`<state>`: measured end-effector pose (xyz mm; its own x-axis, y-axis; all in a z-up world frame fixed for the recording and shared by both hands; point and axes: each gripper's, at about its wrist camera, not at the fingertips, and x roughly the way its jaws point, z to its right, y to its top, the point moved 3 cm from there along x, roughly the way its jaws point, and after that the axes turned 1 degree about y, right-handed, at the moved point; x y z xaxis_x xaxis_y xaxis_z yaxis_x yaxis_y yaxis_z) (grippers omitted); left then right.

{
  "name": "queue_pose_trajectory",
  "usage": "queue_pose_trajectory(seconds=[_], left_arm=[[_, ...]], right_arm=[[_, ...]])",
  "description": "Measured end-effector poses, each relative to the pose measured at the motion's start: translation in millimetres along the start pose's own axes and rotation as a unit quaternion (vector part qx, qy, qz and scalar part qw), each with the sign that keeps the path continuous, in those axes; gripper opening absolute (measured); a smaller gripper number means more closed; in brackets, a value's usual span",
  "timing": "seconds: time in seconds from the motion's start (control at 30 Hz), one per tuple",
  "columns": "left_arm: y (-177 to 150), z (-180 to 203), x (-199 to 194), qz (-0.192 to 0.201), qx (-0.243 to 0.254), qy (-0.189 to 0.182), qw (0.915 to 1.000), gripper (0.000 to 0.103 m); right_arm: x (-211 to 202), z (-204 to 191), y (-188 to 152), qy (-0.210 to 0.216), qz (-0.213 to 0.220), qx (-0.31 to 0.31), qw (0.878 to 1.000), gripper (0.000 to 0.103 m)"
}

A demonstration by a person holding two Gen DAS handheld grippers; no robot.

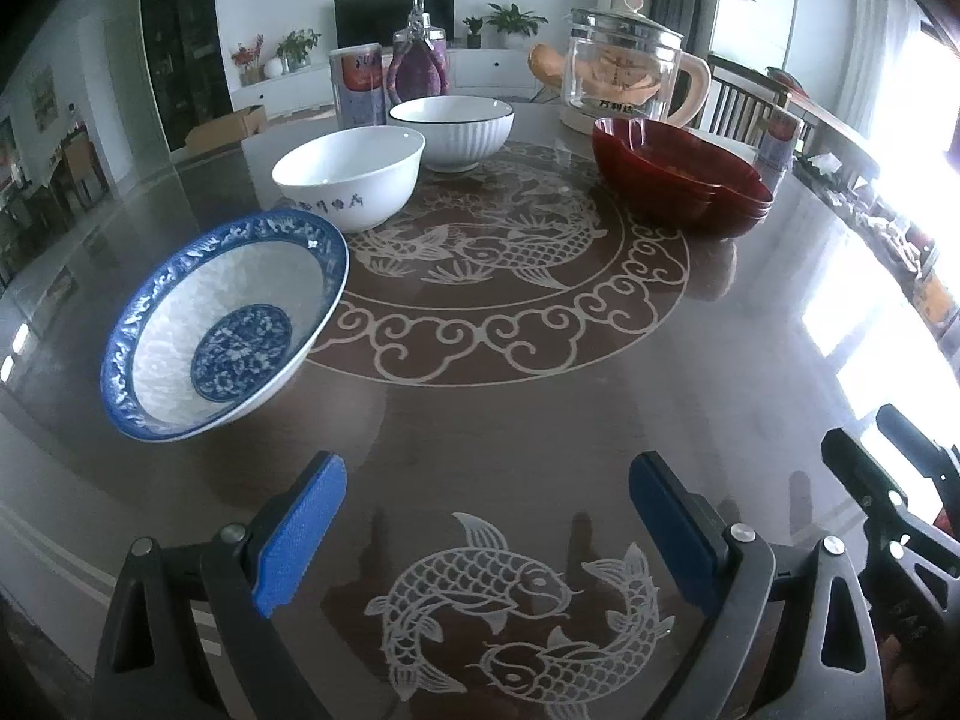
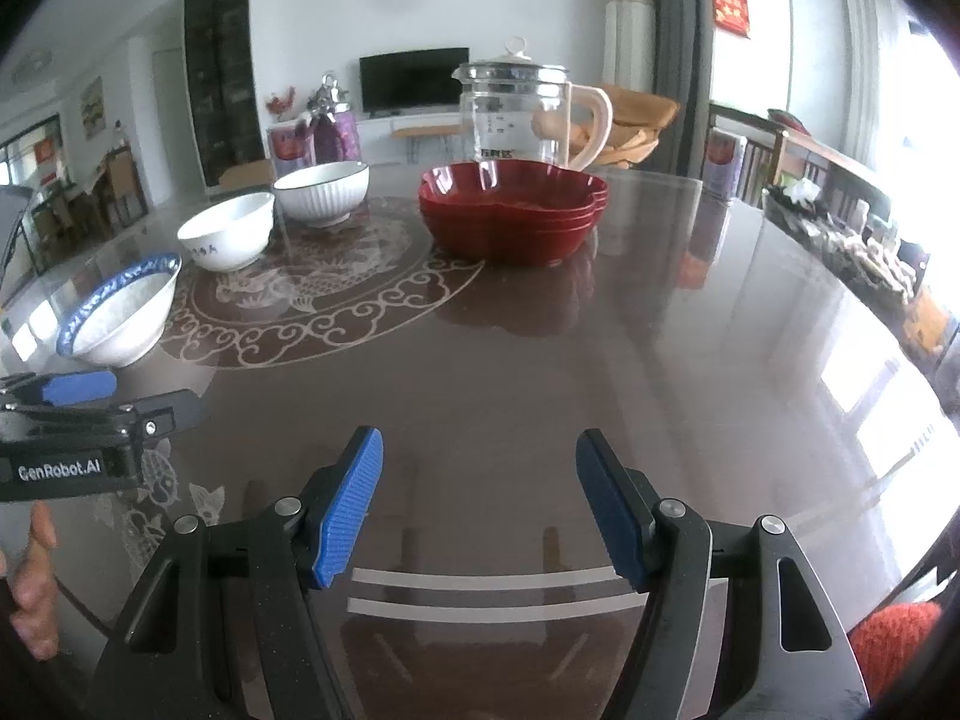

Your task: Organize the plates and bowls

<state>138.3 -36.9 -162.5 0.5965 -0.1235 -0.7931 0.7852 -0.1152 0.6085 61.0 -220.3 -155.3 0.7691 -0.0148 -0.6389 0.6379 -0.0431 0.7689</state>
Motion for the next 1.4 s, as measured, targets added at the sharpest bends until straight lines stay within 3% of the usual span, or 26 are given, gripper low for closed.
queue_pose_trajectory(seconds=[0.27, 0.67, 0.77, 0.87, 1.0, 1.2, 1.4], left_arm=[[3, -30, -19, 0.015, -0.011, 0.006, 0.9998, 0.095], [2, -166, -43, 0.023, -0.101, 0.040, 0.9938, 0.095], [4, -199, -40, 0.017, -0.132, 0.018, 0.9910, 0.095], [14, -221, -36, 0.014, -0.161, -0.030, 0.9864, 0.095], [36, -236, -11, -0.019, -0.171, -0.075, 0.9823, 0.094], [53, -229, 26, -0.074, -0.139, -0.065, 0.9854, 0.067], [57, -216, 43, -0.096, -0.122, -0.076, 0.9850, 0.041]], right_arm=[[-2, -26, 12, 0.007, -0.007, -0.012, 1.000, 0.071], [7, -106, 27, 0.077, -0.031, -0.085, 0.993, 0.070], [11, -118, 34, 0.097, -0.037, -0.085, 0.991, 0.070], [22, -131, 48, 0.141, -0.057, -0.072, 0.986, 0.070], [48, -157, 81, 0.210, -0.105, -0.035, 0.971, 0.070], [107, -185, 112, 0.238, -0.194, 0.018, 0.952, 0.070], [147, -195, 102, 0.236, -0.257, 0.048, 0.936, 0.069]])
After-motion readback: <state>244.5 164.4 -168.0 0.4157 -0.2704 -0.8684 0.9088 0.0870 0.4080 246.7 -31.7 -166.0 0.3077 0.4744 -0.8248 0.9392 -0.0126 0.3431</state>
